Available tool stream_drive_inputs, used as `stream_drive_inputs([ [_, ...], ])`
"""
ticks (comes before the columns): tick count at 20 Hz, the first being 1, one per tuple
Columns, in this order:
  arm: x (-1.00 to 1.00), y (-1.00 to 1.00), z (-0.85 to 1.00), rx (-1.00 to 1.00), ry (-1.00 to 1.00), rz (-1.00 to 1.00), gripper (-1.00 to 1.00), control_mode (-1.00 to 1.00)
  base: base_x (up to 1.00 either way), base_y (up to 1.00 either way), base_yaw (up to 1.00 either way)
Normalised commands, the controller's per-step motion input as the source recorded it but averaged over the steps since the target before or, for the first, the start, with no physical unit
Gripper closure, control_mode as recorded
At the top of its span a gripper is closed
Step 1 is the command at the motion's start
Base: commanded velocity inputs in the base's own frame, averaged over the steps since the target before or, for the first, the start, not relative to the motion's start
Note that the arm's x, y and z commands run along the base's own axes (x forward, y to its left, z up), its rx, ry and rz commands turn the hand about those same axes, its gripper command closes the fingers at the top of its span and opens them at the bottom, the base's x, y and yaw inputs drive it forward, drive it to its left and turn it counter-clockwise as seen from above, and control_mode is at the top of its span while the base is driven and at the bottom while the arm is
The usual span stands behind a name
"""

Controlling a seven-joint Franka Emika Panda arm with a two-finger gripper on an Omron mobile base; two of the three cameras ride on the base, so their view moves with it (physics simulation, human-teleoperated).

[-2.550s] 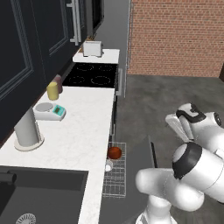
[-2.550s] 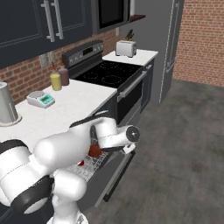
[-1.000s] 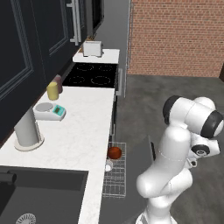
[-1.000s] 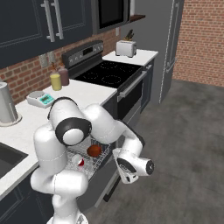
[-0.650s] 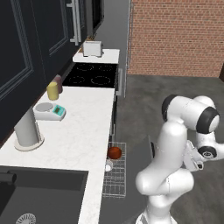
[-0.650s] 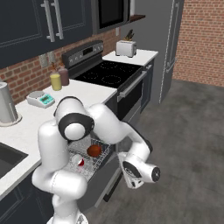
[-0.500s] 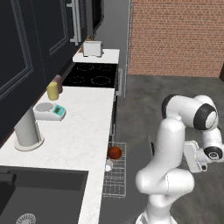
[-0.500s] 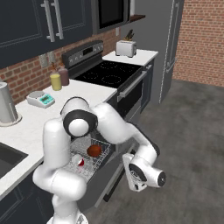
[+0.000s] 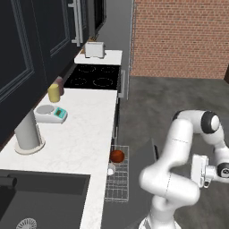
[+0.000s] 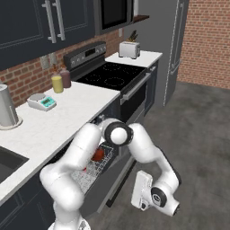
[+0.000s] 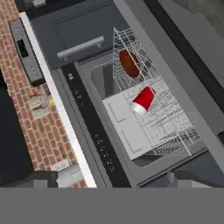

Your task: Pick up the cup and bowl from the counter, place them in the dishwasher, and close the dishwasher door.

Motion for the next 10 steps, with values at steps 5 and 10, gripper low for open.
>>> stream_drive_inputs([
  [5,0.13,-0.16,-0.88,0.22,0.01,0.07,-1.00,-1.00,0.00,0.00,0.00],
  [10,0.56,0.00,-0.55,0.07,0.01,0.02,-1.00,-1.00,0.00,0.00,0.00],
])
